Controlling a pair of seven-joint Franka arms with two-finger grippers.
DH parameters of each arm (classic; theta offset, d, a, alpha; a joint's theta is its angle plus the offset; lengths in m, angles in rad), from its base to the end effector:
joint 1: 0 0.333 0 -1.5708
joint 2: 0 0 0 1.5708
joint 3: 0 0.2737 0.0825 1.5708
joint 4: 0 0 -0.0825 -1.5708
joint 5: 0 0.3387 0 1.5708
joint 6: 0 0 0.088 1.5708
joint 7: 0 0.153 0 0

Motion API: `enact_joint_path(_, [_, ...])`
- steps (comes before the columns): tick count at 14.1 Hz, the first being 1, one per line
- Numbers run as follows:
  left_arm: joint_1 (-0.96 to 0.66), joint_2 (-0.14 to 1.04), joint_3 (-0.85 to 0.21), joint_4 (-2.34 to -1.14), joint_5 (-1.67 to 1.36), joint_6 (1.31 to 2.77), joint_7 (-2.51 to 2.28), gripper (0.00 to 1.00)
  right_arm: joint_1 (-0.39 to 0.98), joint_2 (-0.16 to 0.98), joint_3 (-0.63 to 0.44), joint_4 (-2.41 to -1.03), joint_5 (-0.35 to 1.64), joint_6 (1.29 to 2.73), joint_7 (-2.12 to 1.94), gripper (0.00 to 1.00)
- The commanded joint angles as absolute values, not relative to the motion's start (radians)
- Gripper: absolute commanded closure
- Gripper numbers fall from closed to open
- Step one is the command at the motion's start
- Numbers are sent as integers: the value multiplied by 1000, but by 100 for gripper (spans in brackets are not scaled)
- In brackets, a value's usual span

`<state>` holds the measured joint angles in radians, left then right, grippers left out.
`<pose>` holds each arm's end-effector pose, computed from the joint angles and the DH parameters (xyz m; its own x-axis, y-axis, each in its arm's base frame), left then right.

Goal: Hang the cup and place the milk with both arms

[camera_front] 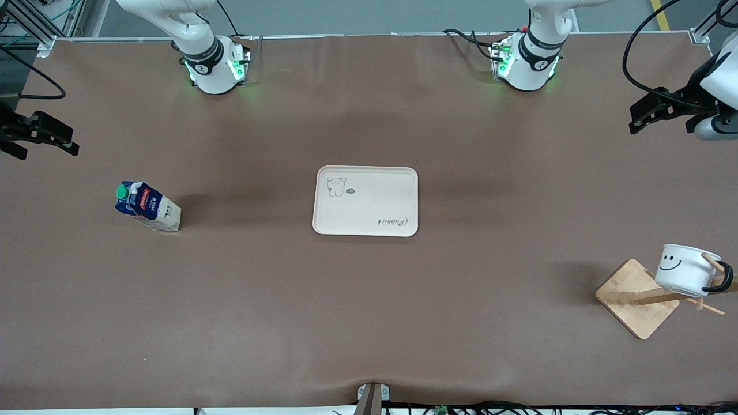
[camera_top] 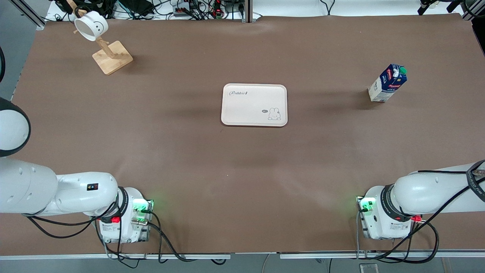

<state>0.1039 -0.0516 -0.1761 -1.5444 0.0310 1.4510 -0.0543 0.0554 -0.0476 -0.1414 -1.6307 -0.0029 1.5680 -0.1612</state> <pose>0.4802 -0.0316 0.5624 0.9991 -0.0136 -0.0403 -0.0153 -0.9990 -0.0422 0.4929 -0.0442 0.5341 0.9970 0.0754 -0.0148 0.0753 -0.9971 -0.0063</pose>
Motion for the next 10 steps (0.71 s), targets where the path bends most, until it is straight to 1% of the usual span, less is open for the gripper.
enact_joint_path(1, [126, -64, -173, -1548, 8, 1456, -37, 0, 51, -41, -138, -1609, -20, 1539, -156, 0])
enact_joint_path(10, [127, -64, -176, -1548, 15, 1450, -54, 0, 51, -41, -138, -1611, -20, 1539, -155, 0])
